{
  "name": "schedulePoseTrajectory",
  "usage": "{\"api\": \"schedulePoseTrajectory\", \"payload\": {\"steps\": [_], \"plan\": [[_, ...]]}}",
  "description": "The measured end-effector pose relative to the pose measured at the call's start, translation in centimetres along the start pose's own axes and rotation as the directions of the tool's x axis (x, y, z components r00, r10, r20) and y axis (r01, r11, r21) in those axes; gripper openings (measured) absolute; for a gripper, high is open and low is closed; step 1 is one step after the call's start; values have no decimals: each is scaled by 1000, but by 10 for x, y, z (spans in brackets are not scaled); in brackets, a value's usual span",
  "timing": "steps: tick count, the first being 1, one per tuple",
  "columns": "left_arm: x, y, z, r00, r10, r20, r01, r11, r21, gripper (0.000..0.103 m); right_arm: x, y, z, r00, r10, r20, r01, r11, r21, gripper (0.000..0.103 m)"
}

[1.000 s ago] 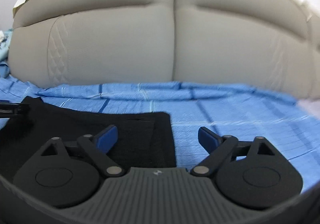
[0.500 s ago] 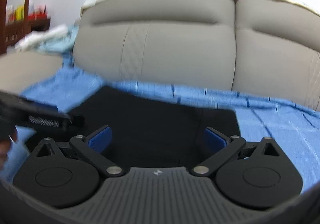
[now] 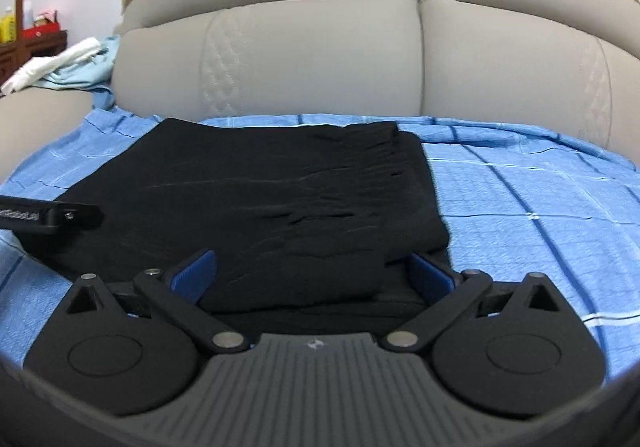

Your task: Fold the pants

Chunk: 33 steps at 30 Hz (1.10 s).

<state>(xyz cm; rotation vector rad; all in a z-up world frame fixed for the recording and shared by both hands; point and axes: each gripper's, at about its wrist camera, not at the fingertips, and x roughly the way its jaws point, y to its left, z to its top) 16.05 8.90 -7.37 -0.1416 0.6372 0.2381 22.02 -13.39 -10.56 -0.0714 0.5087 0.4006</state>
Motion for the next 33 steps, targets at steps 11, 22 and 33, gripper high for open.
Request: {"api": "schedulePoseTrajectory", "payload": {"steps": [11,22,33], "plan": [[-52,-29,-24,998,-63,22,61,995,85,99,-55,11,-22,997,-51,58,54,998,-46,103],[-36,-50,-45,998,-6,-67,13,995,99,103,-50,24,-43,999,-32,-20,32,999,7,103],[-28,-49,-40,997,-6,-76,13,996,87,103,-44,34,-50,998,-63,6,63,998,-23,103]]}}
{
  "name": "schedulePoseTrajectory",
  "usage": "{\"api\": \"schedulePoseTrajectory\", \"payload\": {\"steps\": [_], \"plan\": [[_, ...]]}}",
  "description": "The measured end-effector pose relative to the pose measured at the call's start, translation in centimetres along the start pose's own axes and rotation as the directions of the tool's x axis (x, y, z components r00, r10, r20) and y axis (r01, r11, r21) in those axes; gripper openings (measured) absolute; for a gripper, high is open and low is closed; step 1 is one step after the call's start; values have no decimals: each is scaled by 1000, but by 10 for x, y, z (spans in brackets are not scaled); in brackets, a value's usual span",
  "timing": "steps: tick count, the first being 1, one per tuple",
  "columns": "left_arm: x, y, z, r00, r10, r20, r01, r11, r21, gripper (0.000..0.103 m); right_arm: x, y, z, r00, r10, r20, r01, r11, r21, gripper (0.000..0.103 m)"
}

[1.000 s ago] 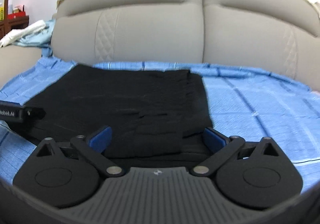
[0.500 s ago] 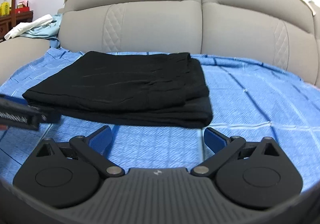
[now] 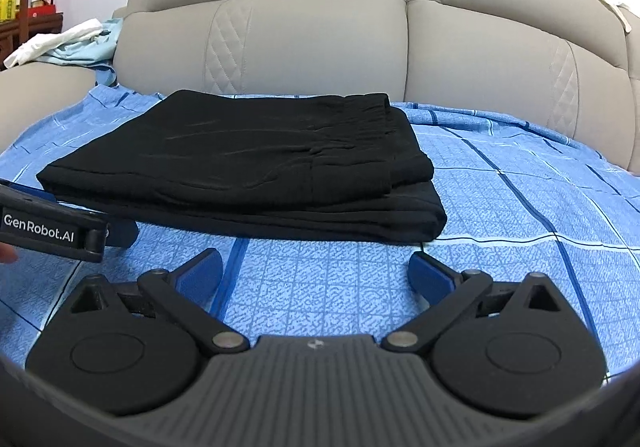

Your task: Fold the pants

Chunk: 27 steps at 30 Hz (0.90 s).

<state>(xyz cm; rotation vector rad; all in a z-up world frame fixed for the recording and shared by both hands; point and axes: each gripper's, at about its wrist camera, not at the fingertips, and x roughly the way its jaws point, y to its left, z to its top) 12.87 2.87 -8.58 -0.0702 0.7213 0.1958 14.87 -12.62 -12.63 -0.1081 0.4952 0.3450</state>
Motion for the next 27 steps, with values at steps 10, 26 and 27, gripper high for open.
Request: {"api": "schedulePoseTrajectory", "payload": {"steps": [10,26,27], "plan": [[6,-1,6,1000,-2,-7,3,1000,5,103,3,-3,-2,996,-82,36,80,995,55,103],[5,0,4,1000,-13,4,13,1000,16,103,5,0,-1,999,-1,32,1,1000,-13,103],[5,0,4,1000,-14,5,14,1000,17,103,5,1,-1,999,0,32,1,1000,-13,103]]}}
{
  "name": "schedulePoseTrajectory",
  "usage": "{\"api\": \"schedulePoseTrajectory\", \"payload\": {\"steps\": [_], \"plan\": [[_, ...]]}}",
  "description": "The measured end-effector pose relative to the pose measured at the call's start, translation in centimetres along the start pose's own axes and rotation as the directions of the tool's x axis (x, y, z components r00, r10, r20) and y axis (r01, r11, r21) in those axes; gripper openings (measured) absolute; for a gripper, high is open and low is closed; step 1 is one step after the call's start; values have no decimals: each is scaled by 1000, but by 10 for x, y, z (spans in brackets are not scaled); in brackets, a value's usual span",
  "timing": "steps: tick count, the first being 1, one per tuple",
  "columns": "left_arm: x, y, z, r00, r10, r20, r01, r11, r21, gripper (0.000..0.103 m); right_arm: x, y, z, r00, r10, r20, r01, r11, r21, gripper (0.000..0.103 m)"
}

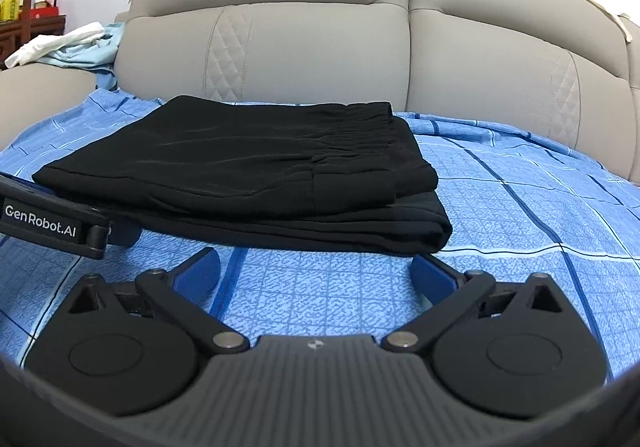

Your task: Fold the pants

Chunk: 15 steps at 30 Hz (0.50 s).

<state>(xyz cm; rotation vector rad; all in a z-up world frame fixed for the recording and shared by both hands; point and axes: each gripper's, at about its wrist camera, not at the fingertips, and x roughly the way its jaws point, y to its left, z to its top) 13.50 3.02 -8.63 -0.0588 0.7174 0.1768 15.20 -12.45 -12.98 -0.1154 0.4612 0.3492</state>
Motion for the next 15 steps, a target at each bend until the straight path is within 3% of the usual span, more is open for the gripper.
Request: {"api": "schedulePoseTrajectory", "payload": {"steps": [15], "plan": [[0,0,-1,1000,0,3,0,1000,2,103,1,0,0,1000,0,0,0,1000,1,103]]}}
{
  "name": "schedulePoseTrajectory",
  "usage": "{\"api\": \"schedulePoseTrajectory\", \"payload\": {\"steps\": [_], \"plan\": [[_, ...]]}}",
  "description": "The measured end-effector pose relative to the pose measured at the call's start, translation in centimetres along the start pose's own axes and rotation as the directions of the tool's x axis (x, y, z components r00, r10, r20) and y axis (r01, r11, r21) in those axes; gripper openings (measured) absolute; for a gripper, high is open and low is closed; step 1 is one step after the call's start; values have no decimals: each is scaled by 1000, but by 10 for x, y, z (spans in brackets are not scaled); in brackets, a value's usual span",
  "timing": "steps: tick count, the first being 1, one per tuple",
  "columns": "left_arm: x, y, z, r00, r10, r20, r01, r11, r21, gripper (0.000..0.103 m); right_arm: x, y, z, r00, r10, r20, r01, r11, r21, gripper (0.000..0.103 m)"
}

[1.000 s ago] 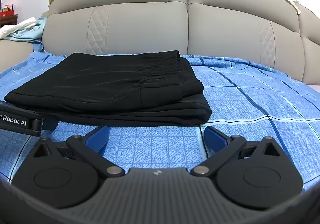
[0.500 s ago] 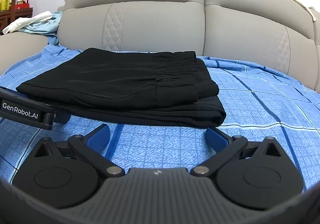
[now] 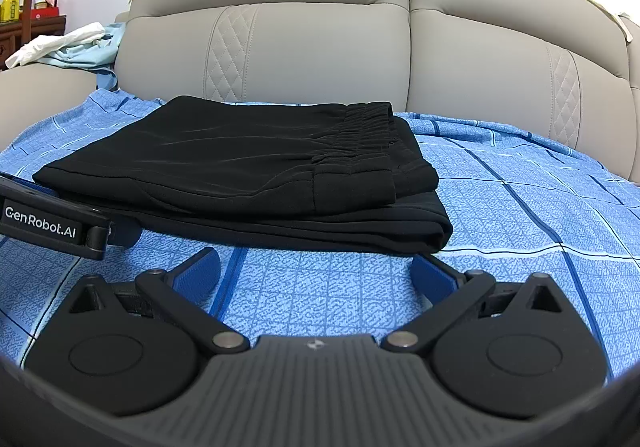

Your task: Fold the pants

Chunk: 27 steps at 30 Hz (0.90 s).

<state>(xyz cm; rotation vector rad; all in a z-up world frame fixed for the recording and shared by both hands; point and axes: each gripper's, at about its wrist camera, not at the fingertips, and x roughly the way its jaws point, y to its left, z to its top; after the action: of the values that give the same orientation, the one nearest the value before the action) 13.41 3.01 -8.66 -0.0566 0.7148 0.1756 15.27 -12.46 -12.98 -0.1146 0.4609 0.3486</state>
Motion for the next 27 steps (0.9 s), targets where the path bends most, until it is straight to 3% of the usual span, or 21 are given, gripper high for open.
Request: {"api": "schedulePoseTrajectory", "payload": {"steps": [27], "plan": [[-1,0,0,1000,1,8,-1,1000,0,103,0,0,0,1000,0,1,0,1000,0,103]]}}
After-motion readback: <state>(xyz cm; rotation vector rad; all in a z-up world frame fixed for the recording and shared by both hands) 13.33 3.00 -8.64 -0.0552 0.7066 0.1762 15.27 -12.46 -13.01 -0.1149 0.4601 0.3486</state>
